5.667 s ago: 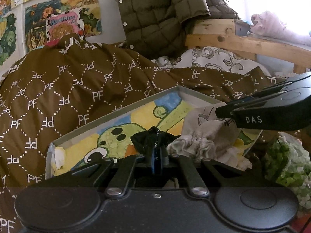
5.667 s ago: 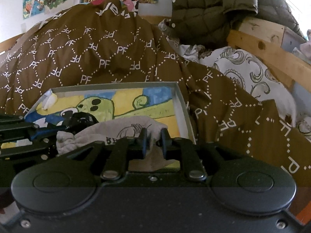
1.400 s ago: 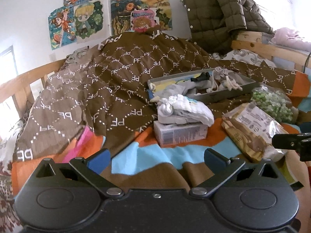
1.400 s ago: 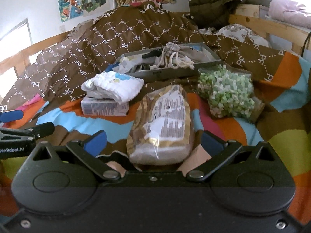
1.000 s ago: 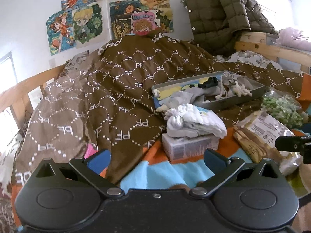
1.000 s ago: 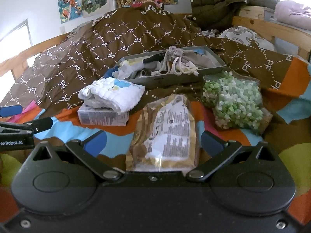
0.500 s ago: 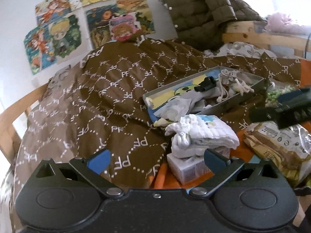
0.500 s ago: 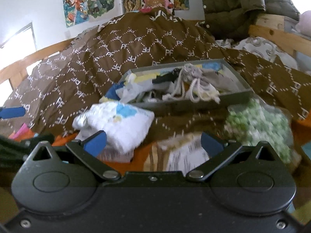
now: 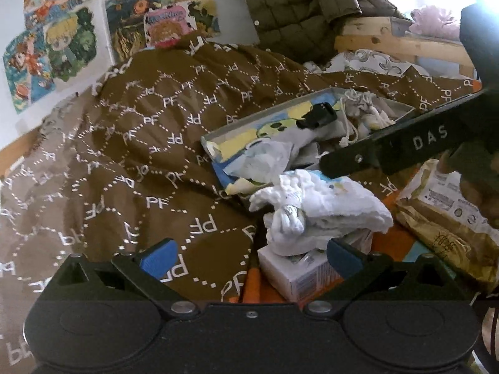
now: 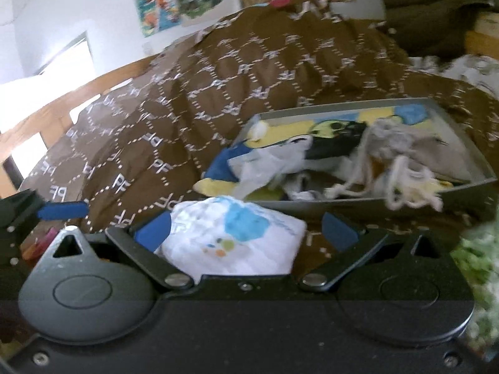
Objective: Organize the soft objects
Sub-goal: 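Grasp the white tissue pack with the right gripper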
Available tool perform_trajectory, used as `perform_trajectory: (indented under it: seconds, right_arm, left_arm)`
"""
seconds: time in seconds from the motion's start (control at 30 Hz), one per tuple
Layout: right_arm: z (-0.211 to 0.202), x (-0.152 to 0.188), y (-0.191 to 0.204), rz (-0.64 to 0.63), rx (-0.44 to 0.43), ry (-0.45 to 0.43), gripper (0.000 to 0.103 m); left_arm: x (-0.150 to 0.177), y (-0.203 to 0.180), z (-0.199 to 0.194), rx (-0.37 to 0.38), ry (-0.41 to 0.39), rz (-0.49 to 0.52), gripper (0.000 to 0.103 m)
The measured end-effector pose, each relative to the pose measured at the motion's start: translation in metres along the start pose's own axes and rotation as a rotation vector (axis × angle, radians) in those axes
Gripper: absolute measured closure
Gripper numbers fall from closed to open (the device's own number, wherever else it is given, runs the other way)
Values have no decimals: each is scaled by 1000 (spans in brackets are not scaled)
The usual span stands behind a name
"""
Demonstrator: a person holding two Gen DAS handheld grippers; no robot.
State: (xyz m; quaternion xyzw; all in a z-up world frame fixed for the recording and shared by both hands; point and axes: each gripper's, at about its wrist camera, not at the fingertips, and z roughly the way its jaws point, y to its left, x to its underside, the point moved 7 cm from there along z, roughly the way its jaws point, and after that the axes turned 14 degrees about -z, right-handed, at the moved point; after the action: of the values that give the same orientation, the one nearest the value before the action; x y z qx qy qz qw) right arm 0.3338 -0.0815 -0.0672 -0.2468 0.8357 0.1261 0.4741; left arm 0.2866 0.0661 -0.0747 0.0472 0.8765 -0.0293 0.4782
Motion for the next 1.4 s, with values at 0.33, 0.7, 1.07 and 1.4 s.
perform_trajectory:
  seconds: [0.33,0.7,1.07,1.4]
  right_arm:
    - [27,5,25,-35,-106,57,17]
    - [23,24,17,7,-138,91,46]
    - [15,23,6,46,-89,64,90]
    - [13,23,-2,96,-34,64,93]
  left_arm:
    - [4,-7,20,92,21,23,15]
    - [4,-12,29,184,46,-12,51]
    - [-1,-8,32,183,55,-56,52]
    - [-7,-29,44,235,80,-47,50]
